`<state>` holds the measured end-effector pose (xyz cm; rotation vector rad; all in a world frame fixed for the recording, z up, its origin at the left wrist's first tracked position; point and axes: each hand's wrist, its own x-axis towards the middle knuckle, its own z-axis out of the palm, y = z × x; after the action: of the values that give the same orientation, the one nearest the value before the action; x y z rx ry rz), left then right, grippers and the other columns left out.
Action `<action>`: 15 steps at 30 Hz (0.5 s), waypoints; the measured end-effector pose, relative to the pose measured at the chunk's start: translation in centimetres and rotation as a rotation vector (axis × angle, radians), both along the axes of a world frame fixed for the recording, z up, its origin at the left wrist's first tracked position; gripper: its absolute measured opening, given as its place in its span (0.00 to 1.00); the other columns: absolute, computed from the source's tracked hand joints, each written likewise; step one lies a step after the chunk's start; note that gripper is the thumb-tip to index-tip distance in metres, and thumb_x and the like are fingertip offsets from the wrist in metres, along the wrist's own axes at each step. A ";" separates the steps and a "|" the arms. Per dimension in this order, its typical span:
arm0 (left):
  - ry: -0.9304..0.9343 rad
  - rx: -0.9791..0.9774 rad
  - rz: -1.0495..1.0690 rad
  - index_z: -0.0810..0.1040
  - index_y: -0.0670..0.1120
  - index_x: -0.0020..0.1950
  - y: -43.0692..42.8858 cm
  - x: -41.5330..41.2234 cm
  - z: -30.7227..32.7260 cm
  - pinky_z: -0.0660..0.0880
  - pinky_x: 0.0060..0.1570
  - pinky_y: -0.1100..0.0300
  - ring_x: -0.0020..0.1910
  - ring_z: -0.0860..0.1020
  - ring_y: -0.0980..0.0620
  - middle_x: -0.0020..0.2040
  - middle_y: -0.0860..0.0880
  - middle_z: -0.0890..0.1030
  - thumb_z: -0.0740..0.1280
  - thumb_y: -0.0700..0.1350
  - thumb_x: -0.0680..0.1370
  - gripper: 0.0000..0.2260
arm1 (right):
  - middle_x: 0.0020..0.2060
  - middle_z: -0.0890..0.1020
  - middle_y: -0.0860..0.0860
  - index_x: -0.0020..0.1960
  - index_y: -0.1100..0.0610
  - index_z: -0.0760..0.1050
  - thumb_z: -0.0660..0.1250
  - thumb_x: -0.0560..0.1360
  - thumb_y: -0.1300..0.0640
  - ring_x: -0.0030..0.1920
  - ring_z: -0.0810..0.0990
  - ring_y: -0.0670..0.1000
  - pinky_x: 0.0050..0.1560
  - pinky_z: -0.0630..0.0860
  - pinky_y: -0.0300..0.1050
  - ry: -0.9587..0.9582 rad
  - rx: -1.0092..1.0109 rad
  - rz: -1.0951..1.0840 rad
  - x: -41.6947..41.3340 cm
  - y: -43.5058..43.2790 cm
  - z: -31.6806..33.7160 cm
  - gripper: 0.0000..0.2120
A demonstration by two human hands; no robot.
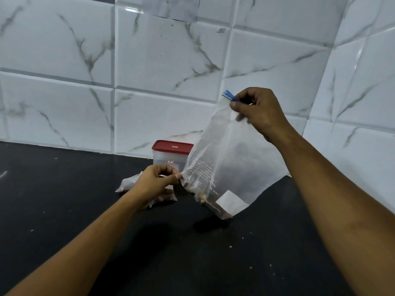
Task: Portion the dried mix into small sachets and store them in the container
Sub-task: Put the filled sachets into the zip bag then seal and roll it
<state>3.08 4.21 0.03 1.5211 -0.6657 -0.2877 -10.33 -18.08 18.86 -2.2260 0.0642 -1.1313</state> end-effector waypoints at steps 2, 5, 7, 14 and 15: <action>0.067 -0.126 0.011 0.81 0.40 0.49 0.5 0.4 -0.1 0.83 0.48 0.51 0.50 0.85 0.47 0.47 0.43 0.86 0.72 0.42 0.80 0.05 | 0.39 0.84 0.52 0.49 0.62 0.83 0.76 0.75 0.62 0.31 0.81 0.45 0.34 0.74 0.33 -0.024 0.001 -0.025 -0.4 -0.6 0.4 0.04; 0.191 -0.297 -0.055 0.81 0.41 0.49 1.3 1.0 0.4 0.83 0.48 0.52 0.48 0.85 0.48 0.45 0.44 0.86 0.70 0.40 0.80 0.03 | 0.39 0.83 0.50 0.48 0.58 0.83 0.75 0.75 0.63 0.31 0.77 0.41 0.36 0.76 0.36 -0.049 -0.007 -0.042 -0.7 -1.3 0.6 0.03; 0.195 -0.335 -0.077 0.81 0.41 0.49 1.5 1.2 0.9 0.83 0.49 0.51 0.46 0.84 0.49 0.44 0.45 0.85 0.69 0.41 0.80 0.03 | 0.40 0.83 0.50 0.49 0.56 0.84 0.74 0.77 0.61 0.30 0.76 0.41 0.36 0.76 0.36 -0.066 -0.010 -0.030 -0.8 -1.5 0.7 0.02; 0.131 -0.348 -0.048 0.77 0.42 0.54 1.2 0.3 1.8 0.82 0.55 0.44 0.49 0.84 0.44 0.49 0.43 0.85 0.69 0.46 0.81 0.07 | 0.42 0.87 0.53 0.51 0.59 0.81 0.69 0.82 0.54 0.30 0.76 0.44 0.33 0.73 0.35 -0.090 -0.017 -0.020 -0.8 -1.0 1.1 0.08; 0.126 -0.326 -0.058 0.78 0.42 0.58 1.0 0.1 1.7 0.83 0.54 0.45 0.49 0.84 0.44 0.51 0.43 0.85 0.71 0.46 0.79 0.11 | 0.40 0.87 0.53 0.51 0.59 0.81 0.69 0.82 0.53 0.29 0.75 0.45 0.32 0.72 0.34 -0.091 -0.023 -0.016 -0.8 -0.8 1.1 0.09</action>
<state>3.15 5.25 1.70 1.1644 -0.6238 -0.3003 -11.10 -18.90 20.00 -2.1952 0.0314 -1.2462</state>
